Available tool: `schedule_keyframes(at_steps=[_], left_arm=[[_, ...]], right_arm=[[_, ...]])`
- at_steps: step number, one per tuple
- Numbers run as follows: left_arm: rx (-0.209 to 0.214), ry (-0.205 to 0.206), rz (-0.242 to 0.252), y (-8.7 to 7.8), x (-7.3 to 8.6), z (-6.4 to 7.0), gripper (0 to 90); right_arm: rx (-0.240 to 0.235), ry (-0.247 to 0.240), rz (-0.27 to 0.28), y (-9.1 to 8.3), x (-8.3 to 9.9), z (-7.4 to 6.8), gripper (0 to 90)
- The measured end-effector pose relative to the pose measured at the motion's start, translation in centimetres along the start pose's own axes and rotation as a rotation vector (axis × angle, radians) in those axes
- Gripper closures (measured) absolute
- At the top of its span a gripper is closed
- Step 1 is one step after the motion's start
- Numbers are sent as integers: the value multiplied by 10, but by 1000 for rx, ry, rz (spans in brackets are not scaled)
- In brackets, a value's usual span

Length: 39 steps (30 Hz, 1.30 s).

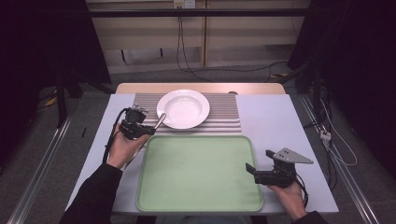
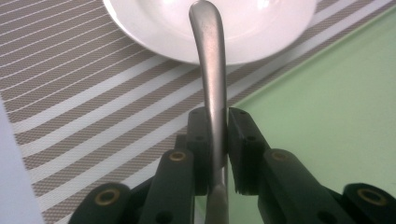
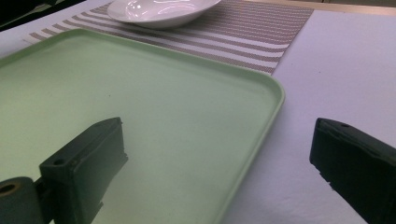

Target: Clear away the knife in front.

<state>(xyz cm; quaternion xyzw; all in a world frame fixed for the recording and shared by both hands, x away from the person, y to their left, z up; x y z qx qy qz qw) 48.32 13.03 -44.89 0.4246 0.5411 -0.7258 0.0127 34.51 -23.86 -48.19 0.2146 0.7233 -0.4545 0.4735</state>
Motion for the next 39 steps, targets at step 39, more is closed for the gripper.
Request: schedule_keyframes(at_steps=[39], left_arm=[[71, 79, -62, 17, 15, 72, 799]], right_arm=[[-15, -8, 5, -1, -1, -3, 34]])
Point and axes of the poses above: each handheld gripper's, and its own axes: y roughly forward along the jaws, x roughly out of its underside, z roughly to its right, the point moved 8 cm from there along y, roughly forward along the jaws, and after that the axes turned 2 degrees about -x, right-handed, at the moved point
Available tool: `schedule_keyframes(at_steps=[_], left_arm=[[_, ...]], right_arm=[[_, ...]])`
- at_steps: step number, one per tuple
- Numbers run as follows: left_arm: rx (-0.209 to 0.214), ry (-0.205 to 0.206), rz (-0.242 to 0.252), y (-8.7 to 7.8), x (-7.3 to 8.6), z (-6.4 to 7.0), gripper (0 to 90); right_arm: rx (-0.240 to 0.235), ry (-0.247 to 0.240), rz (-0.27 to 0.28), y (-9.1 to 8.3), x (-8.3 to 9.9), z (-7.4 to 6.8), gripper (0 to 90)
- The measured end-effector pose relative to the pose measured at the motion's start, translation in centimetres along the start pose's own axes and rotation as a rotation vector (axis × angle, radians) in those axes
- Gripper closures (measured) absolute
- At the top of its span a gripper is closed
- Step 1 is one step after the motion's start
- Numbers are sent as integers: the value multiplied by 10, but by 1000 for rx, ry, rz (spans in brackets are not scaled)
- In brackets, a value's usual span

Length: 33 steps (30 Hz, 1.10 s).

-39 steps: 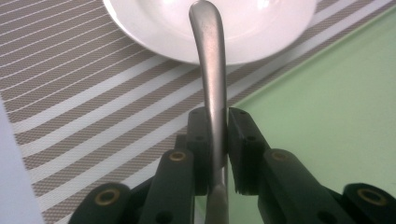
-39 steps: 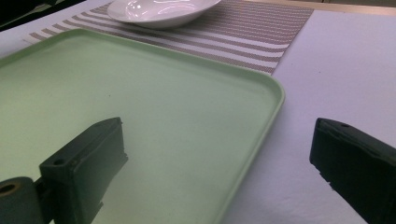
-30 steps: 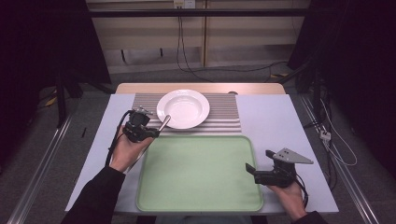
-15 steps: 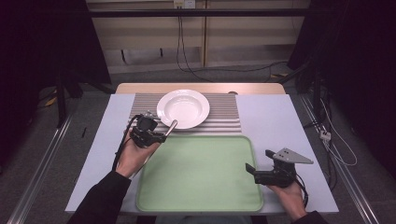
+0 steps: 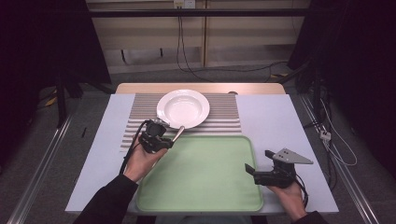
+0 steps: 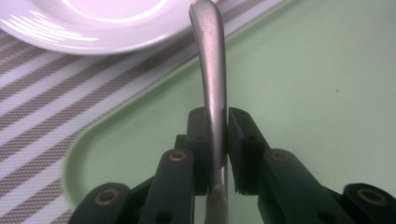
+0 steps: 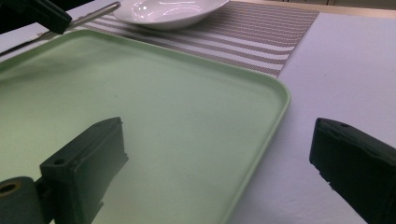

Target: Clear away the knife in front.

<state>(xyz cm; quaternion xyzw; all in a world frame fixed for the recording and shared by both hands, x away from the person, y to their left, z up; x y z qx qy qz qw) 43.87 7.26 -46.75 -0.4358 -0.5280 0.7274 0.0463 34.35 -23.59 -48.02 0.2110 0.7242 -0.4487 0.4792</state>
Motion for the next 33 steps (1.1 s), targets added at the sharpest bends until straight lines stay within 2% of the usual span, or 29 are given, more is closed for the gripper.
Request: schedule_keyframes(at_steps=[4, 5, 6, 7, 8, 20, 21, 25, 29, 33], left_arm=[[3, 22, -16, 5, 3, 7, 799], [-6, 20, -19, 6, 3, 8, 799], [-25, 34, -41, 11, 7, 10, 799], [-25, 34, -41, 11, 7, 10, 798], [-6, 27, -53, 15, 10, 13, 798], [4, 18, -92, 27, 21, 17, 797], [-5, 17, -85, 28, 21, 16, 797], [6, -9, -91, 26, 24, 17, 795], [-5, -13, -89, 25, 26, 19, 794], [1, -19, -95, 21, 31, 20, 794]], right_arm=[[-1, -1, 0, 0, 0, 0, 33], [-1, -1, 0, 0, 0, 0, 33], [-2, 0, -1, 0, 0, 0, 33], [-2, 0, -1, 0, 0, 0, 33], [-3, -2, -2, 0, 0, 0, 34], [1, 1, -2, 0, 0, 0, 33], [0, 1, -2, 0, 0, 0, 34], [-1, 0, -2, 0, 0, 0, 33], [-3, 0, -3, 0, 0, 0, 33], [-3, -4, -5, 0, 1, 0, 34]])
Point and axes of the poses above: each handheld gripper's, and its own axes: y roughly forward along the jaws, x roughly out of its underside, z roughly to its right, the point moved 8 cm from there along y, roughly forward along the jaws, and after that the axes turned 2 degrees about -x, right-handed, at the moved point
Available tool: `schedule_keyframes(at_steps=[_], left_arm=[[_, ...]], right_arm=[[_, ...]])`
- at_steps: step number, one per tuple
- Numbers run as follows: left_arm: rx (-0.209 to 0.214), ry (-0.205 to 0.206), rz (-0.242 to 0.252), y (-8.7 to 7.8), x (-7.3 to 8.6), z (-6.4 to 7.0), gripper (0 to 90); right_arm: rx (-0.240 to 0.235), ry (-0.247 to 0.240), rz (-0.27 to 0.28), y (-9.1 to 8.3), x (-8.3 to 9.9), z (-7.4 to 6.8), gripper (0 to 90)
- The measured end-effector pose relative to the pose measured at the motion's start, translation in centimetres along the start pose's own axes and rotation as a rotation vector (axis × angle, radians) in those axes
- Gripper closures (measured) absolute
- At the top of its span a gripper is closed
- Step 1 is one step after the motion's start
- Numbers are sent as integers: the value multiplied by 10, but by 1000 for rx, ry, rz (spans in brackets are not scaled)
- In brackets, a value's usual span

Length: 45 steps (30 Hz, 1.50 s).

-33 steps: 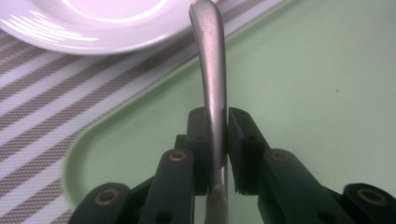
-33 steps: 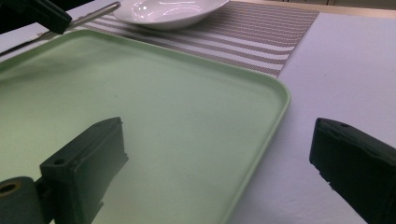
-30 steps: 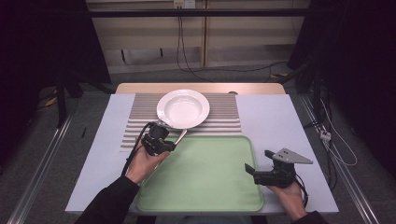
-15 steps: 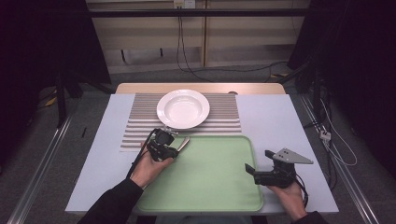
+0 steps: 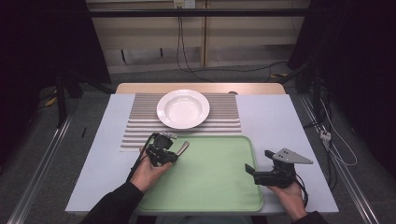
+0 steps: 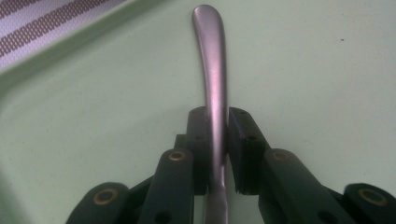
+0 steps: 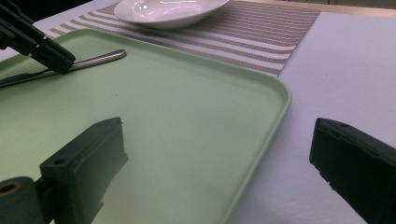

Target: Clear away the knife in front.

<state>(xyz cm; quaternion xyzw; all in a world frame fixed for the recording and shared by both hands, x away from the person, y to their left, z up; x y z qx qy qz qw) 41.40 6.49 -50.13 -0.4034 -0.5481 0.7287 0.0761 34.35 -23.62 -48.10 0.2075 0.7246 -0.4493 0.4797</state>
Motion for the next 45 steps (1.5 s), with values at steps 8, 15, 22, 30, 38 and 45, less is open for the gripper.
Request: schedule_keyframes(at_steps=[8, 15, 22, 30, 38, 45], left_arm=[[21, -4, -12, -7, 11, -1, 765], [31, 2, 45, -9, 7, -6, 469], [27, -20, 134, -10, -5, -7, 188], [125, 87, 190, -15, -11, 16, 374], [142, 136, 189, -12, -7, 24, 900], [112, 191, 135, -1, -4, 27, 900]], right_arm=[[1, 5, -1, 1, 0, 2, 33], [3, 3, 0, 0, 0, 1, 34], [0, 10, 1, 0, 1, 2, 33], [4, 9, 0, -1, 1, 2, 33], [6, 1, 2, -1, 1, 0, 34], [6, 2, -2, -1, 1, 0, 33]])
Point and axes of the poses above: each handheld gripper's, and its own axes: y roughly forward along the jaws, x roughly out of its underside, z roughly to its right, the point moved 8 cm from there along y, roughly forward along the jaws, and after that the axes turned 2 degrees about -x, right-handed, at the moved point
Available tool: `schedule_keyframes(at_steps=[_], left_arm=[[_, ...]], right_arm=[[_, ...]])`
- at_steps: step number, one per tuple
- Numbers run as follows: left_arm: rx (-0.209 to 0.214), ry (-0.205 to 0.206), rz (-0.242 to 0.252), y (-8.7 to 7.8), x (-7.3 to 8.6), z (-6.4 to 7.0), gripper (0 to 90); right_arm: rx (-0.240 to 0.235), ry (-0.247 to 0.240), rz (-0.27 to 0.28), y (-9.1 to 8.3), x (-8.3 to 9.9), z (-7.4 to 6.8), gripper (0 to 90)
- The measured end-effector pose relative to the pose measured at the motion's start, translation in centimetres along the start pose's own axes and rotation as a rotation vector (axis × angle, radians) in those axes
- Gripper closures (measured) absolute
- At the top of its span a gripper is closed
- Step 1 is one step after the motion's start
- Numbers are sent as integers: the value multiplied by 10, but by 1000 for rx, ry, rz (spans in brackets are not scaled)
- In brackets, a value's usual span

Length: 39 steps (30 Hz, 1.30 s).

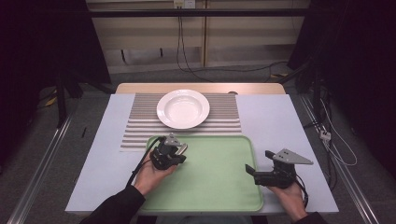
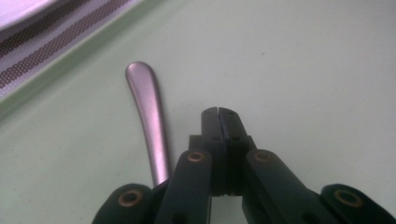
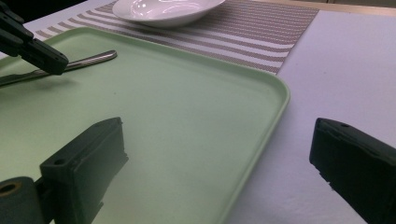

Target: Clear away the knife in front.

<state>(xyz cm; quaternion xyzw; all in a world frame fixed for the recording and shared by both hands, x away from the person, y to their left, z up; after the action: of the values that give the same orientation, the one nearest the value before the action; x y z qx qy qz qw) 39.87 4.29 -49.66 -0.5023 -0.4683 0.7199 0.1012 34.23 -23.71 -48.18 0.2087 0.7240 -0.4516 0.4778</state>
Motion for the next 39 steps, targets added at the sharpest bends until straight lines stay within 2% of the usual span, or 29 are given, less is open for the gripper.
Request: schedule_keyframes(at_steps=[3, 7, 8, 10, 11, 13, 14, 17, 18, 20, 24, 32, 34, 37, 39], left_arm=[[-28, 16, -37, 5, 5, -2, 900], [-35, 18, -40, 4, 5, -5, 900], [-56, 12, -37, 4, 5, -7, 900], [-53, -7, -32, 5, 5, -10, 900], [-70, -7, -30, 5, 5, -12, 900], [-59, -16, -20, 5, 5, -13, 900], [-51, -10, -15, 5, 6, -14, 900], [-80, -2, -6, 5, 7, -15, 900], [-105, 12, -6, 5, 7, -16, 900], [-110, 15, -7, 4, 7, -17, 900], [-85, -35, -14, 3, 8, -22, 900], [-83, -55, -38, -1, 11, -26, 900], [-94, -62, -40, -2, 12, -28, 900], [-89, -73, -36, -3, 14, -30, 900], [-90, -69, -43, -5, 16, -31, 900]], right_arm=[[1, 1, 4, 0, 0, 0, 34], [2, 0, 0, 0, 0, 0, 33], [2, 0, 0, 0, 0, 0, 33], [2, 1, -2, 0, 0, -1, 34], [1, 0, -2, 0, 0, -1, 33], [0, 0, -2, 0, 0, 0, 34], [-1, 1, -1, 0, 0, -1, 34], [-1, 1, -1, 0, 0, -1, 33], [0, 1, -1, 0, 0, -1, 33], [0, 2, -1, 0, 0, -1, 34], [-2, 4, 2, 0, 0, -1, 34], [-1, 4, 2, 0, 0, -1, 34], [-2, 4, 2, 0, 0, -1, 34], [-2, 1, -1, 0, 0, 0, 34], [-2, 3, 0, 0, 0, -1, 34]])
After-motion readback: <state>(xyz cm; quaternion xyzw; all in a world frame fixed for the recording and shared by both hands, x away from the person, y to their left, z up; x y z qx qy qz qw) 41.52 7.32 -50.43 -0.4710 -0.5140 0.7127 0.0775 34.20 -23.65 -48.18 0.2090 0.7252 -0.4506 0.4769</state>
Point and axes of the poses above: each handheld gripper's, and its own axes: y roughly forward along the jaws, x roughly out of its underside, z roughly to its right, the point moved 8 cm from there along y, roughly forward along the jaws, and after that the axes turned 2 degrees about -x, right-handed, at the moved point
